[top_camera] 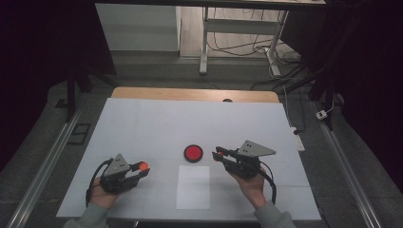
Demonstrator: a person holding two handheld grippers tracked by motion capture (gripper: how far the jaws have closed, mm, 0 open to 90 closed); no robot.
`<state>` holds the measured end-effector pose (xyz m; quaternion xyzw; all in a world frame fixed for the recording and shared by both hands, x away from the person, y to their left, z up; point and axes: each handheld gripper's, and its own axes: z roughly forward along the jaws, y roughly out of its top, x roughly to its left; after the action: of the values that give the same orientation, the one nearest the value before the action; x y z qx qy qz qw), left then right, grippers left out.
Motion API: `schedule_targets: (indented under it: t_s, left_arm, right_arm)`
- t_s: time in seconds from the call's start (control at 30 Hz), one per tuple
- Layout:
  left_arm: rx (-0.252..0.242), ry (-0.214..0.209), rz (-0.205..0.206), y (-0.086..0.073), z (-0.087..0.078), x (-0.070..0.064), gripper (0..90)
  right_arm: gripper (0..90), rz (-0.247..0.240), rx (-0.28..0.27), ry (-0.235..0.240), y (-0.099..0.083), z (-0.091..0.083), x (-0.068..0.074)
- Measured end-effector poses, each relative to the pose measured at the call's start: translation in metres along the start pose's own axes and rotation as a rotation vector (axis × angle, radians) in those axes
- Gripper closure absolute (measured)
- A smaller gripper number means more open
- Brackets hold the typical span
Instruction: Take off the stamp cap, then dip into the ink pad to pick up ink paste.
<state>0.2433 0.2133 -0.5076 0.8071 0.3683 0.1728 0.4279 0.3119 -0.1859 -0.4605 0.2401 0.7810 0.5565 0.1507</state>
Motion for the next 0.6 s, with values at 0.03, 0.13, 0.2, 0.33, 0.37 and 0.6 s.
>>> schedule_targets:
  t_s: [0.03,0.13,0.2,0.33,0.37,0.6]
  left_arm:
    - [0.001,0.000,0.000,-0.0001,0.0001,0.0003,64.9]
    - [0.002,0.001,-0.003,-0.0005,0.0008,0.0011,64.9]
    - [0.004,0.001,-0.005,-0.0007,0.0014,0.0014,64.9]
    - [0.004,0.001,-0.006,-0.0008,0.0015,0.0018,64.9]
    - [0.004,0.001,-0.007,-0.0008,0.0015,0.0017,64.9]
    - [0.002,0.003,-0.007,-0.0007,0.0008,0.0012,64.9]
  right_arm:
    - [72.2,0.000,0.000,0.000,-0.0001,0.0000,-0.0001]
    - [72.2,0.000,0.001,-0.001,-0.0002,0.0001,-0.0001]
    - [72.2,-0.001,0.000,-0.001,-0.0001,0.0001,0.0000]
    - [72.2,0.000,-0.002,-0.001,0.0003,-0.0007,-0.0001]
    - [72.2,0.000,-0.003,-0.001,0.0004,-0.0009,-0.0001]
    - [72.2,0.000,-0.007,0.001,0.0009,-0.0003,0.0006]
